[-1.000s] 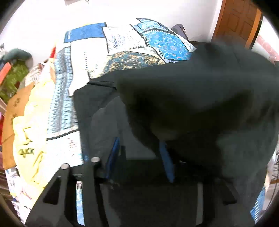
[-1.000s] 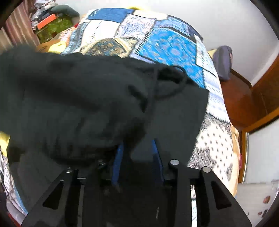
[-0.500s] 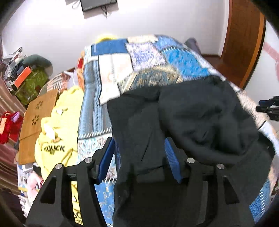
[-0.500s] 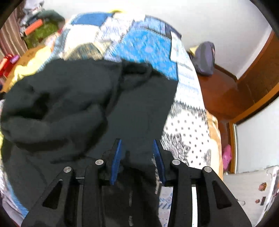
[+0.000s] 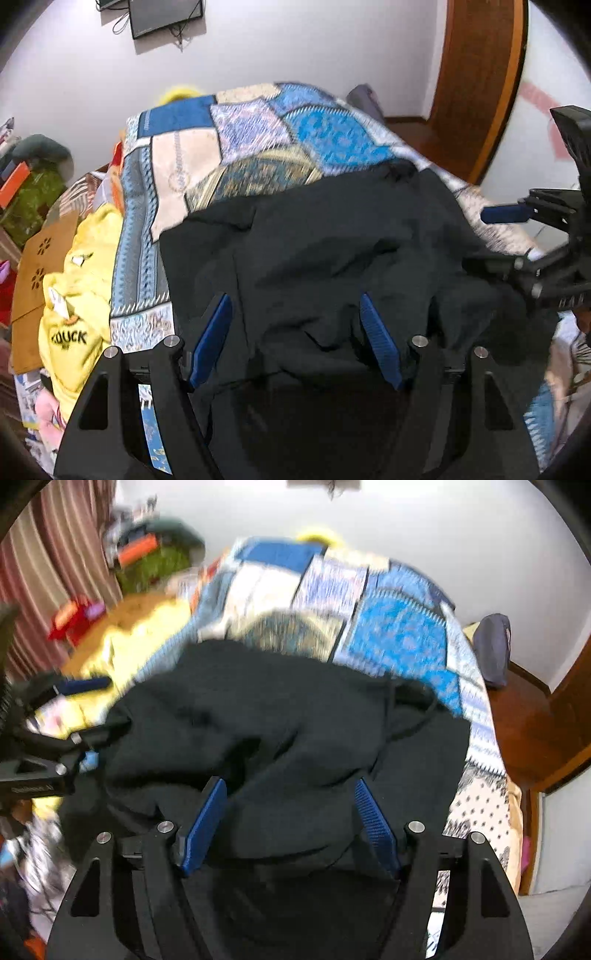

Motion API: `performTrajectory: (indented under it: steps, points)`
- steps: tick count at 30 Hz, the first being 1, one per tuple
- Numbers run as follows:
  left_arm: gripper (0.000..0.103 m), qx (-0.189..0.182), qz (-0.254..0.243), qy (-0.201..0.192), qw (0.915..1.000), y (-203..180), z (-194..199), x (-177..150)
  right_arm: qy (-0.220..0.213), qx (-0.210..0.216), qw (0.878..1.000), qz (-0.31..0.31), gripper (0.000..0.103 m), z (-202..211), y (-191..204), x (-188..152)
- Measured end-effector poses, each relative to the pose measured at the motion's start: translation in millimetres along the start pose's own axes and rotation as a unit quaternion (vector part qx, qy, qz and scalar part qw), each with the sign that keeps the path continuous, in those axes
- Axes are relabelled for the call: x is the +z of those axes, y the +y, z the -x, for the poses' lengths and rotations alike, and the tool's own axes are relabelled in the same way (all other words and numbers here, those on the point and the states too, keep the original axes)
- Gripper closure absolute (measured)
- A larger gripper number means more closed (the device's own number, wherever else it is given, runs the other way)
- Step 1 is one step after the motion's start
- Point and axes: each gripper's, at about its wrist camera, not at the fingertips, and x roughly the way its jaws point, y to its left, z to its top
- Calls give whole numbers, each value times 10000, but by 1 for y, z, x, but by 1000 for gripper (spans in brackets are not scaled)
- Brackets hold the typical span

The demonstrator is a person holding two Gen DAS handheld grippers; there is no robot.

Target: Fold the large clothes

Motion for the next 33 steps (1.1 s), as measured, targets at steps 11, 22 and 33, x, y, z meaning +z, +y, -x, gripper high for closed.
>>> performTrajectory:
  steps: [11,22,33]
  points:
    - [29,-362,719,658,9946,16,-43,-36,215,23,9997,-134,30,-13,-3,-17]
    - [19,-66,555,-362,9978,48,36,-15,-470,-499,9970,-354,30,33,-40,-5]
    - [17,49,1913,-234,9812,153,2,-31,-390,-612,9881,-1355,30,25,-106,0]
